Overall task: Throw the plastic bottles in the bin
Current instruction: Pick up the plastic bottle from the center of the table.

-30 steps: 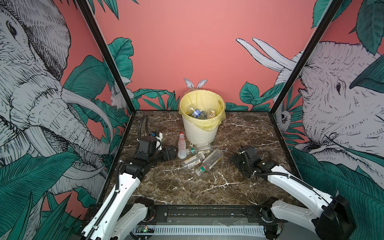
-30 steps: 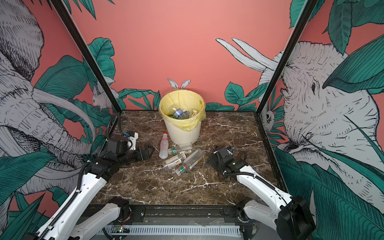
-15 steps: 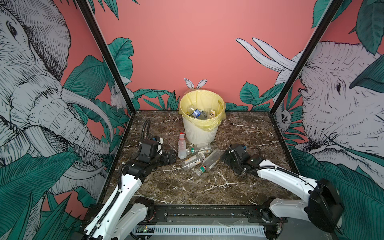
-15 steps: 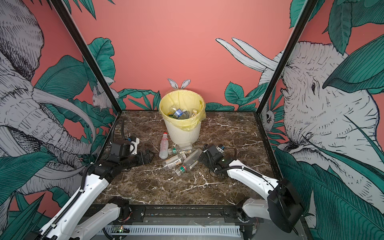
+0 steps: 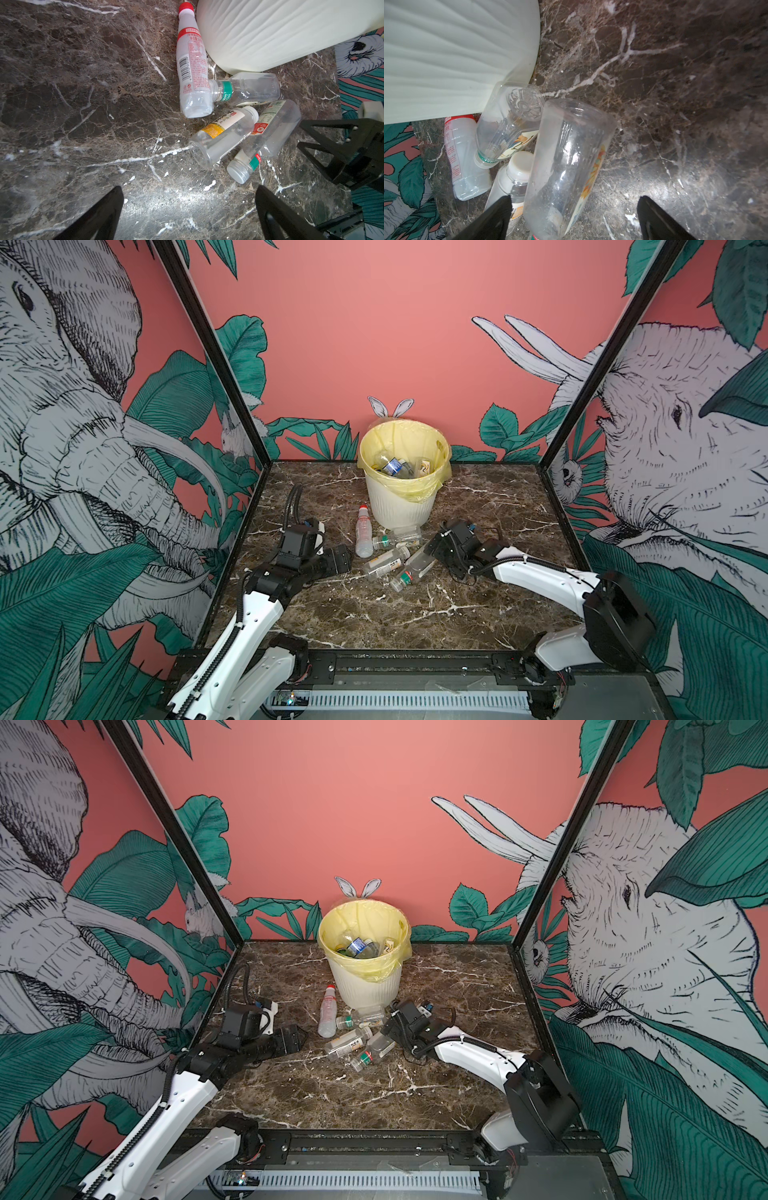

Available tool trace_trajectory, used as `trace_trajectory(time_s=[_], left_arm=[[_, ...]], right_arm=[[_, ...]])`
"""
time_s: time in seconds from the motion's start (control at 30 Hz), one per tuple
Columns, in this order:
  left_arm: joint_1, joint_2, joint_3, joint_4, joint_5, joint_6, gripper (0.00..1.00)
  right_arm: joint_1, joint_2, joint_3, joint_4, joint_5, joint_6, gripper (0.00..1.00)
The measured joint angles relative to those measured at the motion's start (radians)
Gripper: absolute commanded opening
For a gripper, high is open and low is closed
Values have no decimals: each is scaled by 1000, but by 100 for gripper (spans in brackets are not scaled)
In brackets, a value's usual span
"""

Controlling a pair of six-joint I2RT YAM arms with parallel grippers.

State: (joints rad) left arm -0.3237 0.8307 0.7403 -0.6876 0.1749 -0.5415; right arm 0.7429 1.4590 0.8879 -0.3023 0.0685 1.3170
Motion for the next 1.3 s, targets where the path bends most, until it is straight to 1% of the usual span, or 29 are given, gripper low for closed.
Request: trace_trajectory(time_s=[0.5, 0.77, 1.07, 1.3], left_arm=[[0, -25, -49, -3, -16, -19, 99], [0, -47, -61, -6, -17, -28, 99], [0, -62, -69, -19, -22, -35, 99], [0, -64, -70, -20, -28, -35, 99]], right_arm=[[39, 17, 1, 33, 13, 55, 89], [56, 85, 22, 52, 14, 73, 87], [57, 124, 50, 63, 15, 90, 87], [57, 185, 56, 66, 15, 95, 85]])
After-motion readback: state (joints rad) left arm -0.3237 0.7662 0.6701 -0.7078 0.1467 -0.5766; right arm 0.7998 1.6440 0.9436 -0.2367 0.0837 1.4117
